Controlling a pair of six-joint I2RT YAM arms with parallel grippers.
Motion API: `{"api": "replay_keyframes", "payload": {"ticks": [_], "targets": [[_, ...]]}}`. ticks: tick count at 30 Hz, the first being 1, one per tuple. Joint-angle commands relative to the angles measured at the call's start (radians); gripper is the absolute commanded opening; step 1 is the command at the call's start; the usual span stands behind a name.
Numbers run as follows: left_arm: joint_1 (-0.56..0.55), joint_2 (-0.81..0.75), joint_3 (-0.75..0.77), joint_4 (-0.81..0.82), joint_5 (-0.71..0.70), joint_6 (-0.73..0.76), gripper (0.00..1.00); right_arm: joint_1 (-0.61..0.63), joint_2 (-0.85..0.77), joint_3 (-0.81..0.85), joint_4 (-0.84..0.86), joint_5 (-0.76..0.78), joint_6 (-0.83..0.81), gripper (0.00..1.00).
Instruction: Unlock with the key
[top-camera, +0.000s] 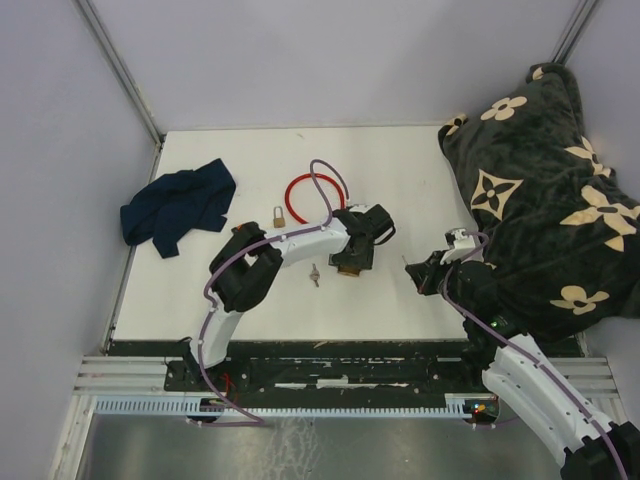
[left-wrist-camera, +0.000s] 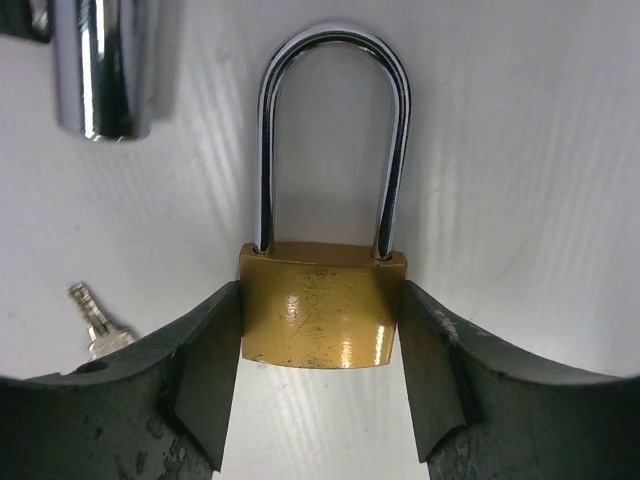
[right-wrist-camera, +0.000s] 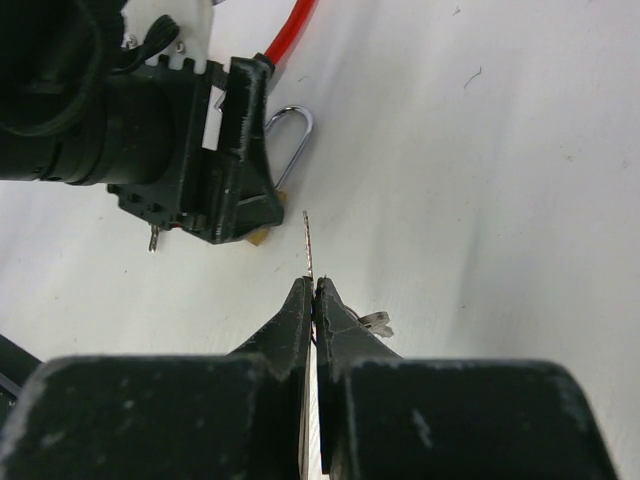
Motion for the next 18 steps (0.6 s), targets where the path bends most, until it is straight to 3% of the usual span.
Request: {"api": "replay_keyframes", "payload": {"ticks": [1, 10, 18], "targets": [[0.004, -0.100, -0.100, -0.001, 0.013, 0.045, 0.64, -0.003, 0.021, 0.032, 0.037, -0.044, -0.012, 0.02], [0.030, -0.108, -0.093, 0.016, 0.092, 0.096, 0.82, -0.003, 0.055, 0.044, 0.035, -0.081, -0.009, 0.02], [0.050, -0.073, -0.088, -0.017, 0.133, 0.136, 0.81, -0.002, 0.054, 0.045, 0.037, -0.091, 0.001, 0.02]]}}
